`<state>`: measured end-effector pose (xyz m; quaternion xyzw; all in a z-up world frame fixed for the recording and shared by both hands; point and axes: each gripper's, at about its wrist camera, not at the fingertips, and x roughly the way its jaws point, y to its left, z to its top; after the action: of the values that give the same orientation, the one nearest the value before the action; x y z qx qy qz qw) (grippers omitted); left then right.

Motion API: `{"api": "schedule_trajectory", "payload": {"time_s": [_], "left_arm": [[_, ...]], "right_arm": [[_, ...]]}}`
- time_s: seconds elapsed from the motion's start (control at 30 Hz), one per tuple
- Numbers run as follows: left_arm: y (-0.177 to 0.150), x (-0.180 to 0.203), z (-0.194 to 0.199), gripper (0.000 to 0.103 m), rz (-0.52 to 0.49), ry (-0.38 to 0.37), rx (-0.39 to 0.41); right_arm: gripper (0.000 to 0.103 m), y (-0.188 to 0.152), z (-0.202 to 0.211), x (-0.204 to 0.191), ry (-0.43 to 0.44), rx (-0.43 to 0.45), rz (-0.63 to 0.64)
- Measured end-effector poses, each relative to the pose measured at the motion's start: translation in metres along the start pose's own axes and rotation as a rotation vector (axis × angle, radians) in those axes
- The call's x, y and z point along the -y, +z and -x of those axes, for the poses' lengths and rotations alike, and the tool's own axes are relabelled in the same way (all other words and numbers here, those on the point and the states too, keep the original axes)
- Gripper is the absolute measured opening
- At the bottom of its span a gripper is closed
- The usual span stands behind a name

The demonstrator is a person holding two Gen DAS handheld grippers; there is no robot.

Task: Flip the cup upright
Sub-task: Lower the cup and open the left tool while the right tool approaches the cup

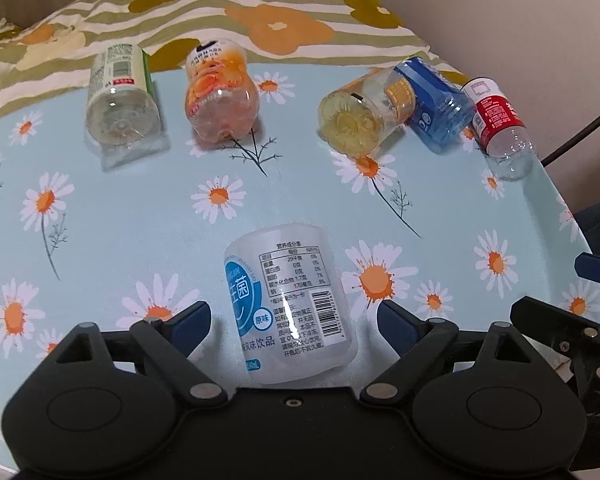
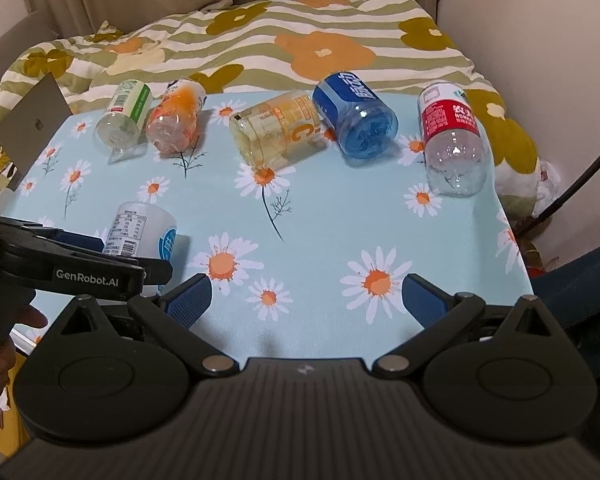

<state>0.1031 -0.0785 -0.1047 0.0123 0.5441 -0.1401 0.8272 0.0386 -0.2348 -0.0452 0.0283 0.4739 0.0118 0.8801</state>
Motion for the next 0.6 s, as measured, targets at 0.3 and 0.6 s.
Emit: {"api": "schedule_trajectory", "payload": {"time_s": [0.3,0.6], "left_arm": [[-0.013,0.002,0.051,0.103,0.048,0.097,0.085],[-0.042,-0.035,0.09,0.103,0.134,0.115,0.123]], "right_arm": [[0.103,0.033,0.011,-0.005,0.094,-0.024,0.062],[0.103,0.073,-0.03,-0.044,0.288,-0.22,-0.011]]}}
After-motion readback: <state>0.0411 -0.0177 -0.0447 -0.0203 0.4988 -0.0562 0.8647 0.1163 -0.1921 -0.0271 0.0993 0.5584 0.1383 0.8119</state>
